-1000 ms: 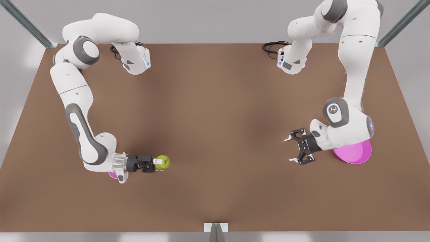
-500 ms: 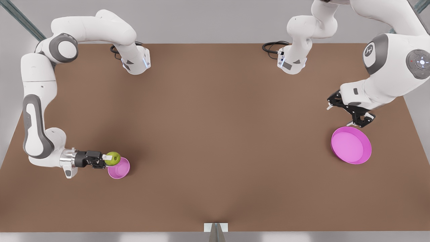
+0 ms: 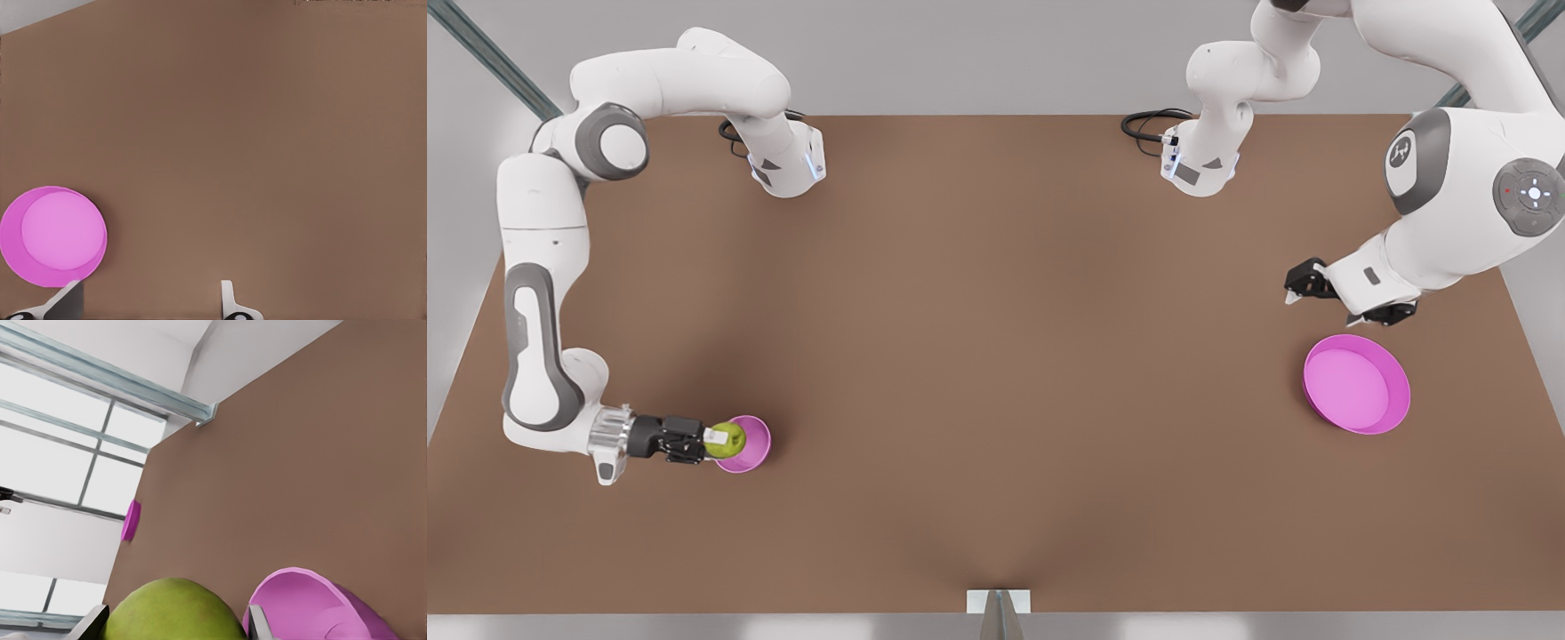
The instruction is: Use the left arm to pick up the apple from the plate, transfer it to the gripper of the right arm, and then use the right arm to place it into the bowl
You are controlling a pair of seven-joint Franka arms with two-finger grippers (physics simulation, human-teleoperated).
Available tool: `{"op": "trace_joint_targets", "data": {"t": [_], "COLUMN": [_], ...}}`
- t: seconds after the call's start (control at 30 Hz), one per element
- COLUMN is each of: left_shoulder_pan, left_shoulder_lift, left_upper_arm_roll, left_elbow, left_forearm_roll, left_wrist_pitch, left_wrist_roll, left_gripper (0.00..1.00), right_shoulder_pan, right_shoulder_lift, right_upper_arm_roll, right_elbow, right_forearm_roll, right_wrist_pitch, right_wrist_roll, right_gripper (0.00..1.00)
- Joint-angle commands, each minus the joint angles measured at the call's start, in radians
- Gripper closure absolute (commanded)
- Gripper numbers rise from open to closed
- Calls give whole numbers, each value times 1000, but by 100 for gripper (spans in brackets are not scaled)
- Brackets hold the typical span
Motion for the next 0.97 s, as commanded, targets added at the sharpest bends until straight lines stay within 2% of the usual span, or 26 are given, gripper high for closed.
{"op": "trace_joint_targets", "data": {"t": [0.0, 0.13, 0.17, 0.27, 0.33, 0.4, 0.43, 0.47, 0.5, 0.57, 0.6, 0.63, 0.7, 0.77, 0.93], "left_shoulder_pan": [0, 0, -1, -3, -4, -6, -6, -6, -7, -9, -10, -10, -27, -38, -38], "left_shoulder_lift": [-1, -1, -1, -1, -1, -3, -3, -3, -3, -3, -3, -3, -3, 4, 8], "left_upper_arm_roll": [0, 0, 0, 0, 0, -2, -2, -2, -2, -3, -5, -5, -6, -6, -6], "left_elbow": [0, 0, 0, 0, 0, 0, 2, 4, 5, 8, 8, 8, 16, 22, 23], "left_forearm_roll": [0, 0, 0, 0, 0, -1, -4, -4, -4, -3, -3, -1, 0, 3, 3], "left_wrist_pitch": [-10, -11, -11, -13, -13, -25, -25, -25, -24, -24, -24, -24, -24, -24, -24], "left_wrist_roll": [-313, -313, -313, -316, -317, -317, -317, -317, -313, -314, -314, -311, -314, -314, -314], "left_gripper": [0, 0, 0, 0, 0, 0, 0, 0, 0, 0, 0, 0, 0, 0, 0], "right_shoulder_pan": [3, 3, 1, 0, -2, 24, 49, 82, 161, 400, 495, 554, 555, 575, 601], "right_shoulder_lift": [1, 10, 8, -1, -16, -159, -194, -303, -379, -570, -630, -713, -842, -883, -851], "right_upper_arm_roll": [-2, -3, -5, -23, -11, 6, 42, 49, -21, -335, -411, -441, -434, -462, -459], "right_elbow": [0, -2, -2, 43, 153, 182, 182, 173, 170, 141, 110, 32, -111, -129, -132], "right_forearm_roll": [-1, -1, -1, -43, -154, -311, -394, -464, -515, -515, -561, -632, -739, -787, -813], "right_wrist_pitch": [23, 29, 41, 23, -51, -72, -72, -71, -72, -160, -170, -172, -189, -285, -250], "right_wrist_roll": [-52, -53, -55, -41, 71, 218, 304, 343, 352, 367, 464, 537, 686, 794, 944], "right_gripper": [18, 6, 0, 0, 0, 0, 0, 0, 0, 0, 0, 0, 0, 0, 0]}}
